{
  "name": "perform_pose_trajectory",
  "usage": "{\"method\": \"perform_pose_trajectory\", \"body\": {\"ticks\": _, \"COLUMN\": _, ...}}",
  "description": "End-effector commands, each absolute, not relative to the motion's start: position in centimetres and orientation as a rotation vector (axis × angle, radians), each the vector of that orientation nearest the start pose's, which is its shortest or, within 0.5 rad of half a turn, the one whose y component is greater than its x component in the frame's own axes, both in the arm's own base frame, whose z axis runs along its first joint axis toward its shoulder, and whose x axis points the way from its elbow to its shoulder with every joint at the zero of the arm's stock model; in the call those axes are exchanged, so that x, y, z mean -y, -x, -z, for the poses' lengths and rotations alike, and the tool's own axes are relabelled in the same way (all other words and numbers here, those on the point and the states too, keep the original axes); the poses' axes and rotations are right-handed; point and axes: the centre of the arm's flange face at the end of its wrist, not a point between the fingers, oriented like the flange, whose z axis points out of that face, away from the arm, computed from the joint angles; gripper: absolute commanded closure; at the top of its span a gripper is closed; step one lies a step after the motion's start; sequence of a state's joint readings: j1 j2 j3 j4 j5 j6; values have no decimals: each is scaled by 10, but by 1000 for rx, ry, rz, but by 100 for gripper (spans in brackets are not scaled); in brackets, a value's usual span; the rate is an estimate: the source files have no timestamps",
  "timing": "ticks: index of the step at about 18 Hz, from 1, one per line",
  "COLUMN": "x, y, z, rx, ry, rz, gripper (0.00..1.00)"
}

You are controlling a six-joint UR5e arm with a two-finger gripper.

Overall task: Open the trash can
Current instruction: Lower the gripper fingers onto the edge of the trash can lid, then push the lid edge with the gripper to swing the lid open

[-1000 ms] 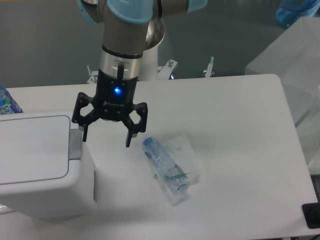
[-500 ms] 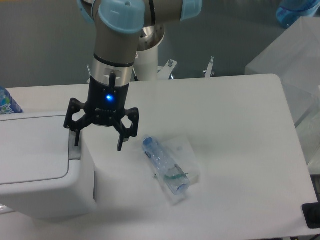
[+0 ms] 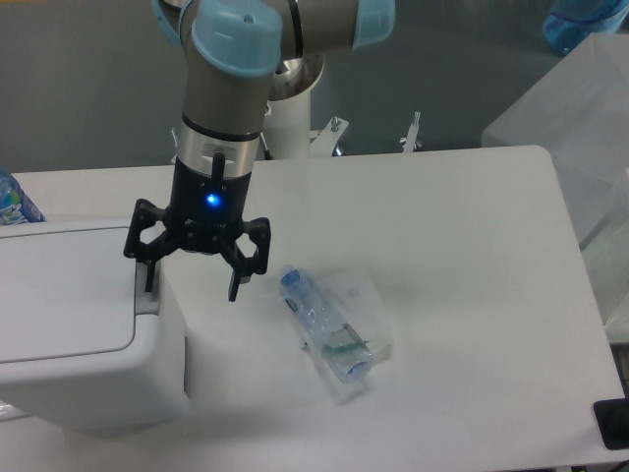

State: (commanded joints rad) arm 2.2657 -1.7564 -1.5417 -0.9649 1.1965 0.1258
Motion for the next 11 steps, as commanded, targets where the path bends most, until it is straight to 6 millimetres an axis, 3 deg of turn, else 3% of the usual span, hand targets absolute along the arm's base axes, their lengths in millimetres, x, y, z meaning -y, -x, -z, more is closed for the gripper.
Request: {"method": "perform_pose_trajectory", "body": {"ticks": 11, "x": -565, "y": 253, "z": -470, "rx": 626, "ry": 2527, "rz": 186, "gripper": 0}}
